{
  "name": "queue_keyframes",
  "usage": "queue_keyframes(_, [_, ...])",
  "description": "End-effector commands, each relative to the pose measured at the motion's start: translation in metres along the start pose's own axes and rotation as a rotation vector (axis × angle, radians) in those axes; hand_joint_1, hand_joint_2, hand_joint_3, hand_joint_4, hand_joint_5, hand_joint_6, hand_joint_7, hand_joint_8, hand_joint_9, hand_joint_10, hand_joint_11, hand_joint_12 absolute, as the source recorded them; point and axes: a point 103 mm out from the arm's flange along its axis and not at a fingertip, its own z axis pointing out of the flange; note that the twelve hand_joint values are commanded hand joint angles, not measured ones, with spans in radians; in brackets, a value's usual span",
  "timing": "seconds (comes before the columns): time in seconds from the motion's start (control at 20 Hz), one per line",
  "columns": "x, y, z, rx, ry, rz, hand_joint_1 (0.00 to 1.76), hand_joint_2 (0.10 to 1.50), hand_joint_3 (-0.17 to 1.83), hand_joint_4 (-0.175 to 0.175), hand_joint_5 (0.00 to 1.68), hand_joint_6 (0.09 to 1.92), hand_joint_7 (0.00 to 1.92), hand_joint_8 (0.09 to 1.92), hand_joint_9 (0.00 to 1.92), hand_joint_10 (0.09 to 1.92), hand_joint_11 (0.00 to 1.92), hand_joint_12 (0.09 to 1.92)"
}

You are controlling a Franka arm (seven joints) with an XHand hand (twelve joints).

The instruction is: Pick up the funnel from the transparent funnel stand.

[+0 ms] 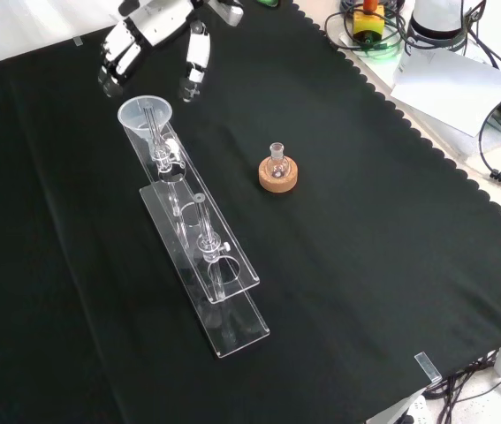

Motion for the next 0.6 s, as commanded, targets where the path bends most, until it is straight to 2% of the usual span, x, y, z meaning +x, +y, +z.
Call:
queue_keyframes(0.05, [0.004,0.004,0.008,0.041,-0.016,-0.002,0.57,0.83,0.19,-0.068,0.17,0.09,0.0,0.53,0.25,0.78,0.27,1.46])
queue_keyframes(0.25, [0.0,0.006,0.011,0.038,-0.016,0.008,0.59,0.81,0.2,-0.084,0.13,0.09,0.0,0.44,0.2,0.8,0.28,1.46])
queue_keyframes(0.6, [-0.012,0.012,0.016,0.047,0.005,0.027,0.6,0.79,0.22,-0.091,0.09,0.09,0.0,0.37,0.13,0.84,0.27,1.47])
